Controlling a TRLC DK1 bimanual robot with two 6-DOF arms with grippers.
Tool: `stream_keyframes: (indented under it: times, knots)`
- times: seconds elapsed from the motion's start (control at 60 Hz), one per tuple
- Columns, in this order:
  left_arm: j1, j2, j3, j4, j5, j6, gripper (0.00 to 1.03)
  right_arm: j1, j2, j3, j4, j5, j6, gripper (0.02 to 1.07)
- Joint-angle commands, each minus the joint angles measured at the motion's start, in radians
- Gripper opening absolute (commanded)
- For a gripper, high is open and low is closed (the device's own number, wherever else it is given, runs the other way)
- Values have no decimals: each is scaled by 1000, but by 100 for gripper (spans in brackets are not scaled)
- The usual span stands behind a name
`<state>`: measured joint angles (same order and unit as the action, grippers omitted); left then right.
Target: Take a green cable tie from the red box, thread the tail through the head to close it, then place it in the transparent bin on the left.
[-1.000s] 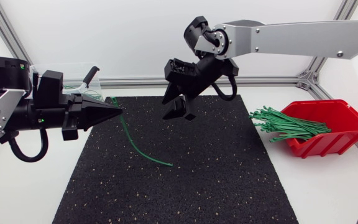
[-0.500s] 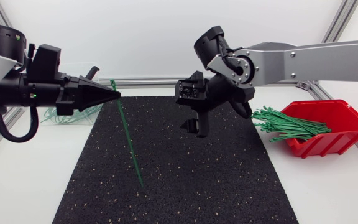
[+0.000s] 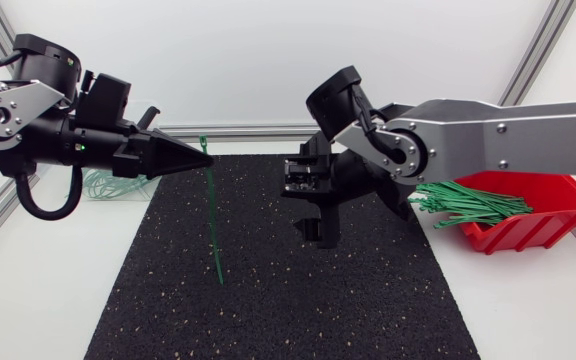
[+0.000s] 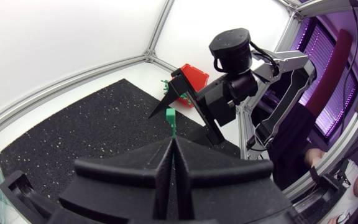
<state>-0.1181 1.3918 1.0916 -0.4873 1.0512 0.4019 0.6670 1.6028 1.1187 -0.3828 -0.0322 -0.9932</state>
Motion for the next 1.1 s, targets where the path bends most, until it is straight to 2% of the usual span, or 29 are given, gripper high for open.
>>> stream_keyframes:
  times: [0.0, 0.067, 0.15, 0.217, 0.3, 0.4, 0.533, 1.083]
  knots:
    - [-14, 19, 22, -20, 18, 28, 3, 39, -24, -53, 45, 34, 38, 102]
    - [-14, 19, 33, -33, 18, 28, 3, 60, -30, -74, 78, 72, 38, 102]
    - [-9, 29, 47, -37, 16, 28, 3, 97, -41, -128, 177, 150, 30, 102]
    - [6, 75, 70, -37, 16, 28, 3, 154, -46, -206, 317, 253, -16, 102]
    - [18, 127, 85, -37, 16, 34, 3, 192, -29, -266, 433, 287, -85, 102]
    - [18, 154, 94, -37, 18, 34, 3, 206, 8, -260, 455, 285, -107, 102]
    - [20, 154, 111, -40, 21, 6, 3, 238, 69, -267, 555, 308, -194, 102]
    - [23, 210, 182, -60, 24, -109, 3, 321, 281, -344, 1118, 301, -504, 102]
